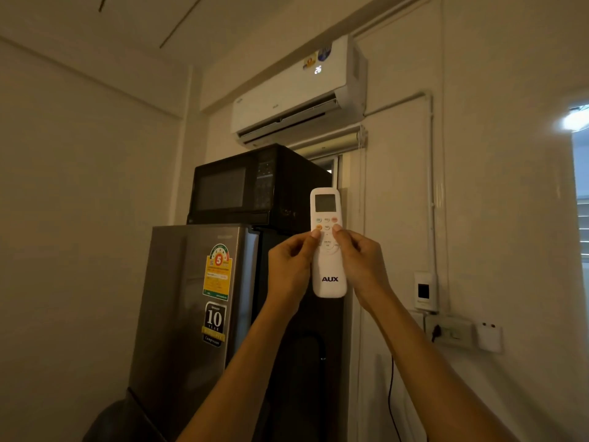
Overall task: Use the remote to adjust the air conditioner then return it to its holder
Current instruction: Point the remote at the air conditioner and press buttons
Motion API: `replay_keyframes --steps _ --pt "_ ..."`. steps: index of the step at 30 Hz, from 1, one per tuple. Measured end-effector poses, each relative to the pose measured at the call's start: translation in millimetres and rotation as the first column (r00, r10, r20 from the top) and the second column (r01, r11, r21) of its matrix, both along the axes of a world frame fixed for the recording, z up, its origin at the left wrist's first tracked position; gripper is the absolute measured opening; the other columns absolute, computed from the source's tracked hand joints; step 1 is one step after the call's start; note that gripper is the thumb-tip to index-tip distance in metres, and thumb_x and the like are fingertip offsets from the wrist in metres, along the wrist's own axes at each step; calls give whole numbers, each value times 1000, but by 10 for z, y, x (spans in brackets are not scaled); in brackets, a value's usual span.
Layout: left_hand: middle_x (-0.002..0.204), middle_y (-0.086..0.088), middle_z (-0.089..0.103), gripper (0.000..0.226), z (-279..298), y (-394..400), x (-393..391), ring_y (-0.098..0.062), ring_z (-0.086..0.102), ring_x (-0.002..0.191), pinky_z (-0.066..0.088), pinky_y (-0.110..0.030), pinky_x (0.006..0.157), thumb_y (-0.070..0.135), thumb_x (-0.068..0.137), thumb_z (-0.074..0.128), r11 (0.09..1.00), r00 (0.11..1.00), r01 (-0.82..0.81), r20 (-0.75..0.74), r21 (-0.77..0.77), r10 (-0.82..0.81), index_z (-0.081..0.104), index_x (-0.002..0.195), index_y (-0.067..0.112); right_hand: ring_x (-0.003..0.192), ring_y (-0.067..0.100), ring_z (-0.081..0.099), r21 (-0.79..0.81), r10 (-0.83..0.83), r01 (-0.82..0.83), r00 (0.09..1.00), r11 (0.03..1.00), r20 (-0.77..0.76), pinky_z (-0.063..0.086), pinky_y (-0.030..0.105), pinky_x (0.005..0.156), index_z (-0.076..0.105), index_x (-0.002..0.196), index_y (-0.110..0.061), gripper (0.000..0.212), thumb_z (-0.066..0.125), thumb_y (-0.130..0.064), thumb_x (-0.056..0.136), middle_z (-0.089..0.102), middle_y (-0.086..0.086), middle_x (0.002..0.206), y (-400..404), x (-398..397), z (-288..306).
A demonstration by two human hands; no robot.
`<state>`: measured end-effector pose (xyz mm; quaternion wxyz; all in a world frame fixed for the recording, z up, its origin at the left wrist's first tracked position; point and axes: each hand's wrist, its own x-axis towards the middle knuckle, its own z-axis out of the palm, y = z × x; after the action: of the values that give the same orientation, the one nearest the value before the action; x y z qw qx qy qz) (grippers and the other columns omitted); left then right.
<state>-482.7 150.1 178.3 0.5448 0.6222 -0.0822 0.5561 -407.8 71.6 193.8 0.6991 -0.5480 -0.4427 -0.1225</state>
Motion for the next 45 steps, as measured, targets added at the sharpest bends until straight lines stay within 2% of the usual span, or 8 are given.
replay_keyframes --steps 9,15,19,25,30,36,42,45 --pt "85 5 68 10 55 -45 -23 3 69 65 53 -10 52 23 90 52 1000 1000 11 6 16 -12 62 88 25 67 6 61 33 -47 48 999 998 -15 48 16 53 59 106 -17 27 50 -35 89 65 3 98 -18 -30 26" --pt "79 8 67 15 151 -150 3 6 66 59 50 -8 48 24 91 52 1000 997 -25 67 1 25 60 80 31 65 4 60 84 -49 51 998 995 -29 48 8 44 60 106 -15 27 50 -33 89 63 0 92 -56 -64 113" --pt "78 8 67 16 240 -176 27 5 66 58 51 -10 47 25 90 53 999 993 -48 106 -25 50 60 77 32 65 6 60 86 -68 70 997 994 -19 47 15 51 60 106 -14 28 51 -34 88 65 3 97 -68 -89 218" --pt "79 6 68 13 383 -185 43 2 67 60 53 -12 49 26 89 55 998 986 -53 159 -31 57 62 80 31 62 4 59 116 -57 54 998 992 25 46 7 41 58 93 -22 14 52 -34 88 62 -2 88 -97 -120 388" --pt "79 5 69 11 525 -169 51 0 68 60 53 -13 49 25 89 55 999 981 -42 188 -26 46 63 81 29 65 6 61 130 -80 72 995 989 56 49 15 50 61 95 -18 20 52 -35 87 67 3 94 -82 -108 532" --pt "80 4 69 13 612 -150 38 0 68 58 54 -13 49 24 89 54 999 980 -21 199 -28 26 63 82 29 62 5 61 154 -82 70 994 986 70 47 10 46 60 93 -21 17 53 -35 87 64 -3 88 -42 -122 613" --pt "80 3 69 12 627 -115 25 -1 67 57 54 -13 49 24 89 54 999 979 4 202 -45 5 63 83 28 69 13 65 171 -70 58 995 984 65 52 22 56 60 91 -23 14 54 -36 86 67 2 94 11 -128 636" --pt "81 2 69 11 641 -112 21 -2 68 58 54 -13 49 24 89 54 999 978 5 210 -42 4 64 84 27 68 12 64 170 -80 68 995 983 66 52 22 55 60 91 -24 15 54 -36 86 66 1 92 27 -127 650"
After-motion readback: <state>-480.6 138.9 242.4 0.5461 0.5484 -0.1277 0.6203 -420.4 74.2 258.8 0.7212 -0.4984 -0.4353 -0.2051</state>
